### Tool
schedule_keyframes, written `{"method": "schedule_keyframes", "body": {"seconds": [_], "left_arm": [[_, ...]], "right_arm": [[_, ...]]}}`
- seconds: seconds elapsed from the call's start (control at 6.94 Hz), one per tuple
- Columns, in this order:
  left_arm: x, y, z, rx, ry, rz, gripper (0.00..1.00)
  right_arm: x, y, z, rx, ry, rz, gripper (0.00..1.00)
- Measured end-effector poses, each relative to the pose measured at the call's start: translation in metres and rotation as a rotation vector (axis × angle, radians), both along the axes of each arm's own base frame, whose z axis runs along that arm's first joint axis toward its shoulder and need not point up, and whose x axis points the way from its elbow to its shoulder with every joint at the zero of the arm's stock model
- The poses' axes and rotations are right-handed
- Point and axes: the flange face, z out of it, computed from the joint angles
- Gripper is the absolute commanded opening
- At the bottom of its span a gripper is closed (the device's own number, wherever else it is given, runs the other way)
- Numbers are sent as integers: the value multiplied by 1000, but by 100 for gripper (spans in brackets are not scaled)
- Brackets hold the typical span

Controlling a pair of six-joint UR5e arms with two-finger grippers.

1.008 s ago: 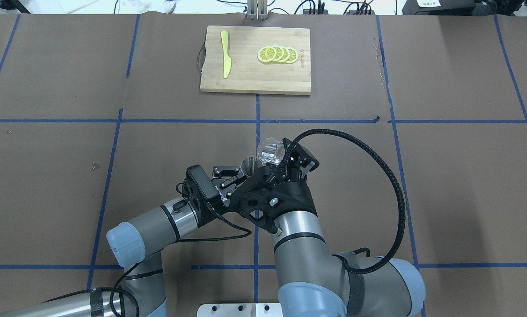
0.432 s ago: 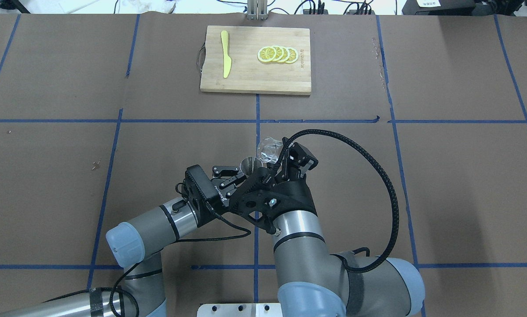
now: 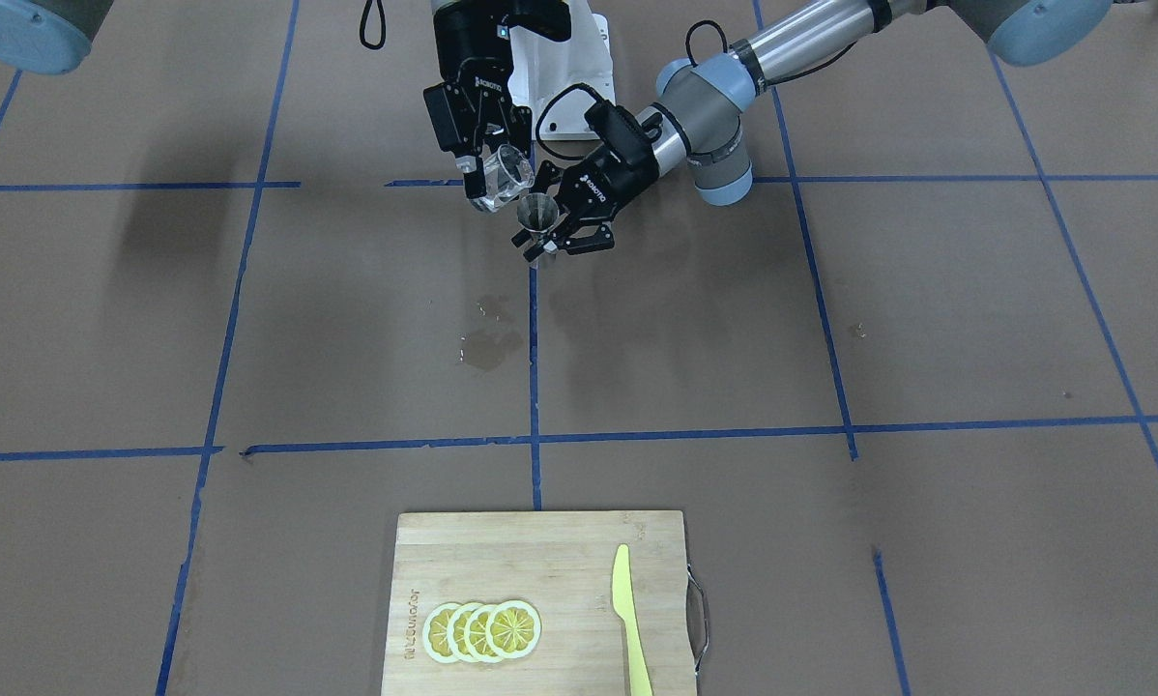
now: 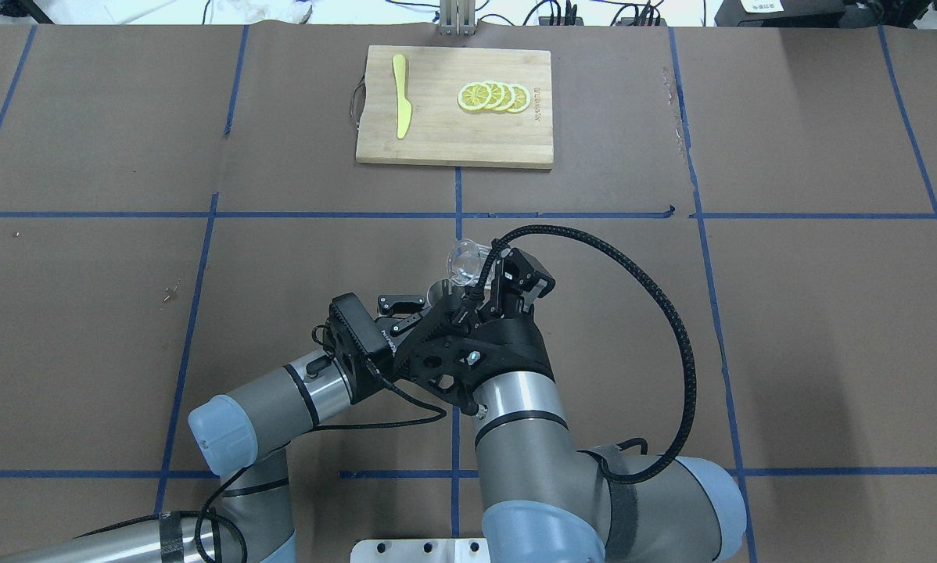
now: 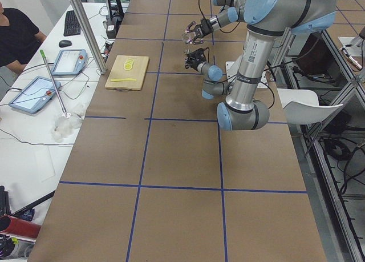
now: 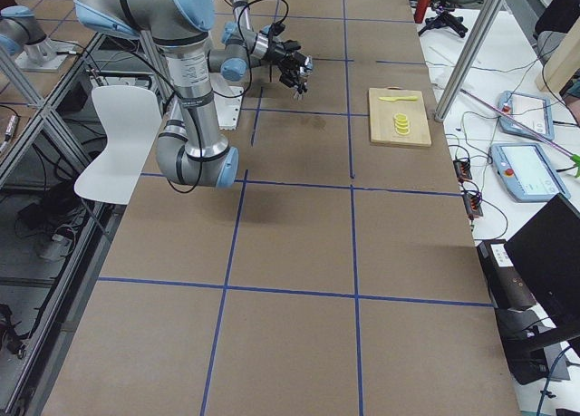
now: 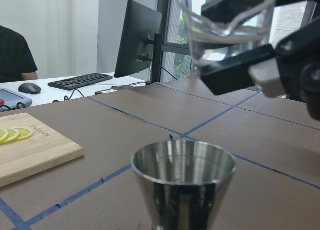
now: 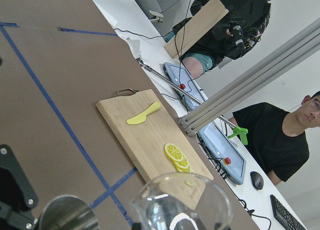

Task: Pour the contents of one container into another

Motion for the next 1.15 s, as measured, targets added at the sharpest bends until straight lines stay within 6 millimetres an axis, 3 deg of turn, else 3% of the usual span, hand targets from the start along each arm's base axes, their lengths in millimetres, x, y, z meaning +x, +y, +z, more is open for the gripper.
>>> {"method": "schedule_keyframes", "body": {"seconds": [1.15], "left_arm": [[-1, 1, -1, 3, 12, 2, 0]], "right_arm": [[-3, -3, -4, 57, 168, -36, 0]]}}
